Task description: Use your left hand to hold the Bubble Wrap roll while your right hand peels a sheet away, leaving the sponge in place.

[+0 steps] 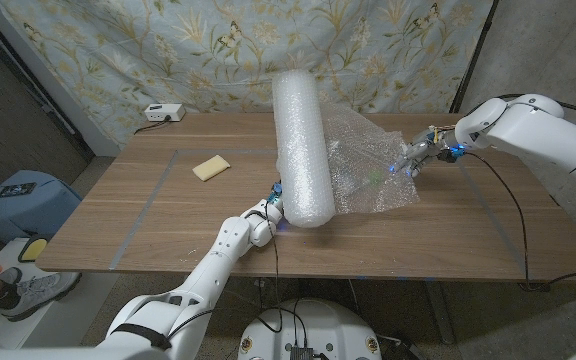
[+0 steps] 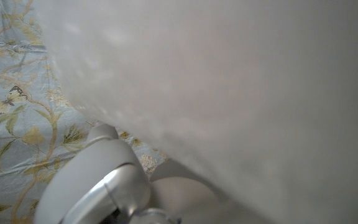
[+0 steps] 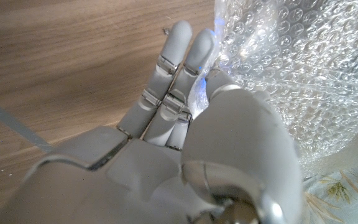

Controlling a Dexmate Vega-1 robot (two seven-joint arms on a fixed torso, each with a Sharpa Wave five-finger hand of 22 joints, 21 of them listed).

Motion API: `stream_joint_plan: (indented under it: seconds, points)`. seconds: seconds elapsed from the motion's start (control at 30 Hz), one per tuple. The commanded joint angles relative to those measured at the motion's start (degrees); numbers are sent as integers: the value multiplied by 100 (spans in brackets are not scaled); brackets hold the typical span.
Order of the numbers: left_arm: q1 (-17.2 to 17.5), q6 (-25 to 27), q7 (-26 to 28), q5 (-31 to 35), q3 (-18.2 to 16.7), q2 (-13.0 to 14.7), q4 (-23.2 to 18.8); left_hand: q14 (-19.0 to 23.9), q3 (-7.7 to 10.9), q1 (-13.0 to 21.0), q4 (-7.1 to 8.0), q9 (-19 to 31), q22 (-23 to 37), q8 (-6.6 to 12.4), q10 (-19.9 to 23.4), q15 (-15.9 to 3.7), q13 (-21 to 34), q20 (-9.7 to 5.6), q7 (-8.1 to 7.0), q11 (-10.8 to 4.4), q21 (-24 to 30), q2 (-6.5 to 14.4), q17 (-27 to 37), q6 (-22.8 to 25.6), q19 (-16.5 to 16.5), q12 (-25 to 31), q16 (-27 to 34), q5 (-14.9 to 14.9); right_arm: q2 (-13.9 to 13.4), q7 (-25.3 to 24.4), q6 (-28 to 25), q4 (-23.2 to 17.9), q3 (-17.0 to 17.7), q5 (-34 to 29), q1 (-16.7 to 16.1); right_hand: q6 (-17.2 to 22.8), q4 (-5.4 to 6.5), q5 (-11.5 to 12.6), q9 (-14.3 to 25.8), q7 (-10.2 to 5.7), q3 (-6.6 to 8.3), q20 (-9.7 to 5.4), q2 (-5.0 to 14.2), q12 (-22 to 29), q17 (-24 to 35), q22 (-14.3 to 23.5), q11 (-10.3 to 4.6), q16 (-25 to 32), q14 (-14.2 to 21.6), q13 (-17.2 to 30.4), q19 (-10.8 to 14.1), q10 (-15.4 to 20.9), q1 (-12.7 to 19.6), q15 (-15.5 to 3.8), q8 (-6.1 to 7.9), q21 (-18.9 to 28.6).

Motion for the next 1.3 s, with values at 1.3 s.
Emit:
stream_joint_plan:
  seconds: [1.3]
  points:
    - [669,-57,1060,-686,109,227,-1132,-34,79,-19,-10,21,9,24,-16,1,10,-4,-62,17,7,16,8,-382,41,17,10,18,-3,542,58,347,-160,-114,202,86,9,38,77,21,7,-136,-24,-73,51,-27,6,-62,105,88,-164,46,64,-4,-76,269]
